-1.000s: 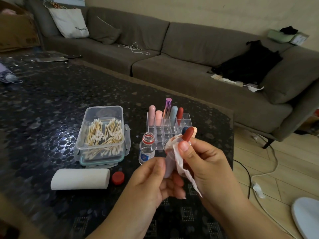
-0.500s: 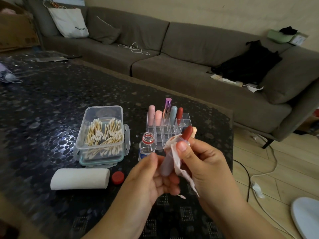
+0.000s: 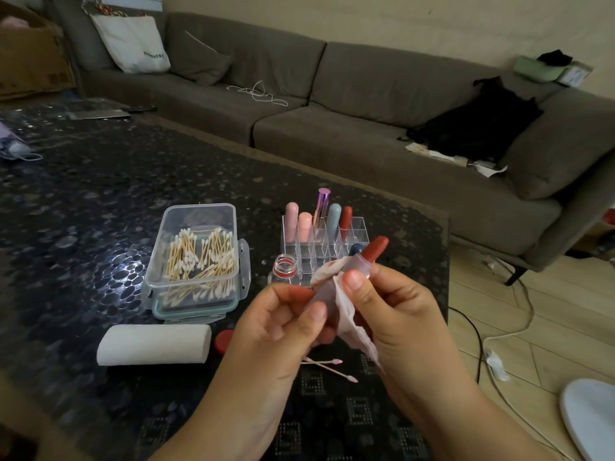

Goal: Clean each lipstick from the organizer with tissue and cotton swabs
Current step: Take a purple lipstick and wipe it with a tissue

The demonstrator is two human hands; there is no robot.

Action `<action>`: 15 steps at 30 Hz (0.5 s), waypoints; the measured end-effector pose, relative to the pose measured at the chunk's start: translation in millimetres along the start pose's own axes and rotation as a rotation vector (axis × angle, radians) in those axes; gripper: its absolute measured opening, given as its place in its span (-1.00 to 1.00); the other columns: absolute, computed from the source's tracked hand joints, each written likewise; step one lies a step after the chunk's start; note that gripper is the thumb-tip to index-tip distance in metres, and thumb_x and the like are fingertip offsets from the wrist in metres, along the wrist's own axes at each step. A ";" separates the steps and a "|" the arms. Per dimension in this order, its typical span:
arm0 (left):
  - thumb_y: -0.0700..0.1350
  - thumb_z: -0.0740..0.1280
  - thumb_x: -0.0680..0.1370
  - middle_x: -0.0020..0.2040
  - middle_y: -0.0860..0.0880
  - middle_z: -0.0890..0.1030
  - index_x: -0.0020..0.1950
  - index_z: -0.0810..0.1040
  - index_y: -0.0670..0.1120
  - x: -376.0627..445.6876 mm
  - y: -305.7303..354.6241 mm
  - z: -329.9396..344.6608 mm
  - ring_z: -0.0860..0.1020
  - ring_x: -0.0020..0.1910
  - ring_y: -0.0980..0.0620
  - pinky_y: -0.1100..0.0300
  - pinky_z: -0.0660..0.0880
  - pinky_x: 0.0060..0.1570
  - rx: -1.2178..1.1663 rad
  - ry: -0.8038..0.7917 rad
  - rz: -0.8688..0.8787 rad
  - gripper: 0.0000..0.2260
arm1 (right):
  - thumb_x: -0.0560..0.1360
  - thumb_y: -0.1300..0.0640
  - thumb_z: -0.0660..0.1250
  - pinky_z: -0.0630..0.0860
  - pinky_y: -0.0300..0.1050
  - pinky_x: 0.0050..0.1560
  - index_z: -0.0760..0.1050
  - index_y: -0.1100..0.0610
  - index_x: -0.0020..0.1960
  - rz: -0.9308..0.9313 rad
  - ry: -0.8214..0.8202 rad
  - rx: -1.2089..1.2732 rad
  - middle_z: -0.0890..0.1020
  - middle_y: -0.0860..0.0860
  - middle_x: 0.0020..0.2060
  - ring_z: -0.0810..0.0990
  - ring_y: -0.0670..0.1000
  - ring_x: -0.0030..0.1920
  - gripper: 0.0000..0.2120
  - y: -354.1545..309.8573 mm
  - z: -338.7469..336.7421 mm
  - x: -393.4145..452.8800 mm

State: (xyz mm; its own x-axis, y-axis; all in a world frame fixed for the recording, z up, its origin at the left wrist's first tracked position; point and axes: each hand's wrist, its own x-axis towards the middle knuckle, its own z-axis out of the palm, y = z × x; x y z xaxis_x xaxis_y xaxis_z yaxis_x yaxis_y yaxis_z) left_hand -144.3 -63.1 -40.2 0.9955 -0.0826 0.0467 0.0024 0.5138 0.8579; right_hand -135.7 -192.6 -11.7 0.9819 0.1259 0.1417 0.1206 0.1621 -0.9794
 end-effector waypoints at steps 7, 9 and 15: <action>-0.03 0.38 0.48 -0.35 -0.13 0.58 -0.37 0.62 -0.06 -1.3 4.1 4.6 0.53 -0.41 0.01 0.24 0.51 -0.37 -0.016 -0.037 -0.059 -0.76 | 0.41 0.00 0.42 0.51 -0.03 -0.41 0.61 0.28 -0.13 0.022 -0.043 0.052 0.58 0.28 -0.33 0.50 0.16 -0.40 -0.68 -3.7 2.3 -0.3; -0.11 0.48 0.32 -0.25 -0.15 0.65 -0.30 0.63 -0.05 0.7 2.8 1.1 0.61 -0.30 -0.03 0.23 0.56 -0.26 0.011 -0.038 -0.011 -0.95 | 0.37 -0.01 0.44 0.56 -0.06 -0.31 0.63 0.27 -0.12 0.035 -0.018 0.056 0.64 0.26 -0.26 0.58 0.16 -0.33 -0.69 -4.1 3.2 -0.6; -0.25 0.49 0.24 -0.14 -0.17 0.67 -0.21 0.54 -0.14 0.1 -0.5 0.0 0.66 -0.14 -0.02 0.25 0.56 -0.19 0.026 0.023 0.009 -0.79 | 0.39 0.00 0.37 0.62 0.13 -0.01 0.63 0.26 -0.12 0.042 0.001 0.010 0.66 0.30 -0.15 0.63 0.34 -0.07 -0.70 0.4 2.9 0.3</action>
State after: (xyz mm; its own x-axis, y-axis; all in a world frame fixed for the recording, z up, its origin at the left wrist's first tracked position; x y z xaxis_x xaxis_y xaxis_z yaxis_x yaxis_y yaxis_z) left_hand -144.1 -63.4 -40.6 0.9974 -0.0584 0.0426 -0.0084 0.4916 0.8708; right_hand -135.7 -189.6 -11.6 0.9861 0.1319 0.1007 0.0781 0.1664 -0.9830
